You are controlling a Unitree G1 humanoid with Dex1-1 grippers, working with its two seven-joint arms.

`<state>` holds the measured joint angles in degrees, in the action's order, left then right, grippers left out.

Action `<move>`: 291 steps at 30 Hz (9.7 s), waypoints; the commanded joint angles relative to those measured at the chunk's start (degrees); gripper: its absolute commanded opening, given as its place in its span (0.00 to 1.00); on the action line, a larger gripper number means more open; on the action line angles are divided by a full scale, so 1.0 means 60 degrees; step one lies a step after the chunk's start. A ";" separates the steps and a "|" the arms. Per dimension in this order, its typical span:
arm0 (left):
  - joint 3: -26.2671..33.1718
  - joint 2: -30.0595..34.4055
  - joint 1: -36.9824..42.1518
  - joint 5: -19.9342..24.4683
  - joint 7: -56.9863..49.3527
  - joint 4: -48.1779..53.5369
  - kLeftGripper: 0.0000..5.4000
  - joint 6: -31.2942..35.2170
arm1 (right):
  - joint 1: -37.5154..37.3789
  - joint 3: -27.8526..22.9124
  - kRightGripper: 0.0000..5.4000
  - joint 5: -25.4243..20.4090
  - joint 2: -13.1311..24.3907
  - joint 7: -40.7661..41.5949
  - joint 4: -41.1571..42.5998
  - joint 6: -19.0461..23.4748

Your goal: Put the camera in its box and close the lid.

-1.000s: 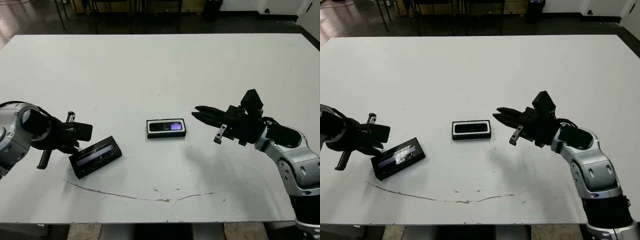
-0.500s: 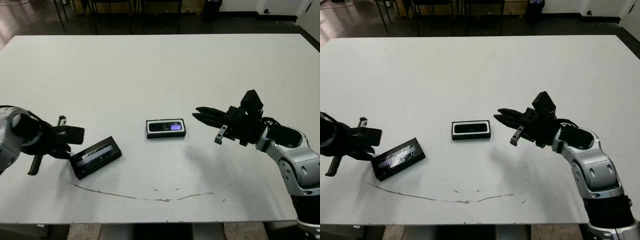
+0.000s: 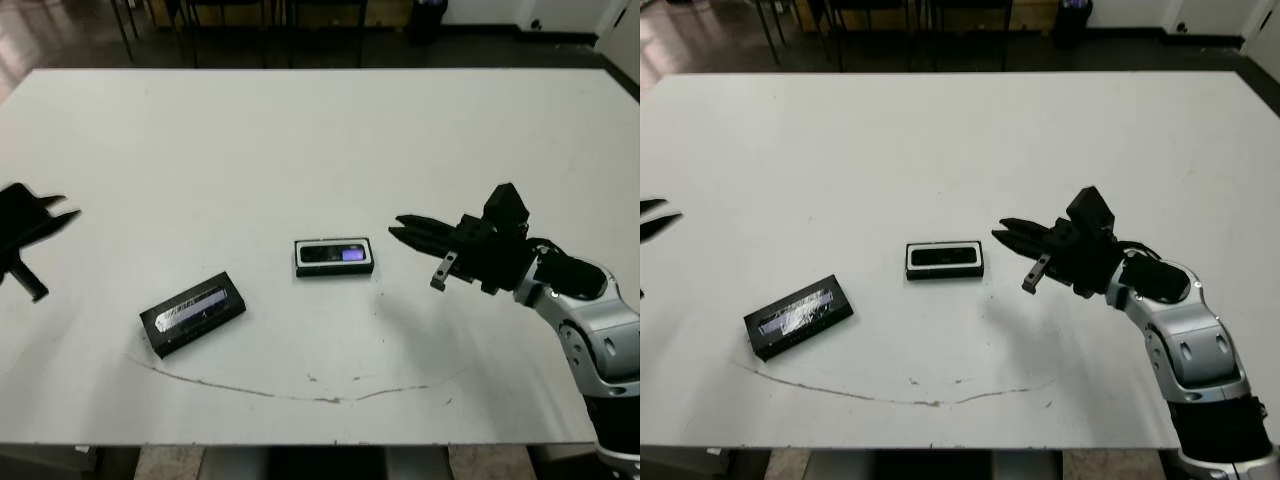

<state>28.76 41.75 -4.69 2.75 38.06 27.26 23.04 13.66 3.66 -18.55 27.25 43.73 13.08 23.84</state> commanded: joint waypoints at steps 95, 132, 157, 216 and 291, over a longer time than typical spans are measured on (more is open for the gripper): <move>-0.4607 0.0456 -0.1210 0.2643 0.2697 -0.2725 0.65 -0.0873 | -0.0248 -0.0283 0.00 -0.0065 0.0500 0.0606 -0.0586 -0.0529; -0.3768 -0.0126 0.0603 0.4338 0.1909 -0.1141 0.32 0.0491 | -0.0318 -0.0139 0.00 0.0005 0.0409 0.0135 -0.0586 -0.0191; -0.6665 -0.0381 0.3885 0.2149 0.2915 -0.2908 0.32 -0.0285 | -0.0183 -0.0645 0.00 0.0065 0.0367 -0.0167 -0.1648 -0.0830; -0.9016 -0.3125 0.8948 -0.1543 0.6771 -1.1339 0.32 -0.2840 | -0.0376 -0.0768 0.00 0.0160 0.0503 0.0204 -0.1835 -0.1036; -0.9889 -0.6164 1.0241 -0.2946 0.5479 -1.5308 0.32 -0.3430 | -0.1062 -0.1174 0.00 -0.0455 0.0518 0.0529 -0.1040 -0.1300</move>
<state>-28.96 7.72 60.34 -12.32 73.81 -62.13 1.49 8.04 -3.54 -21.55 29.94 47.13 6.61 15.49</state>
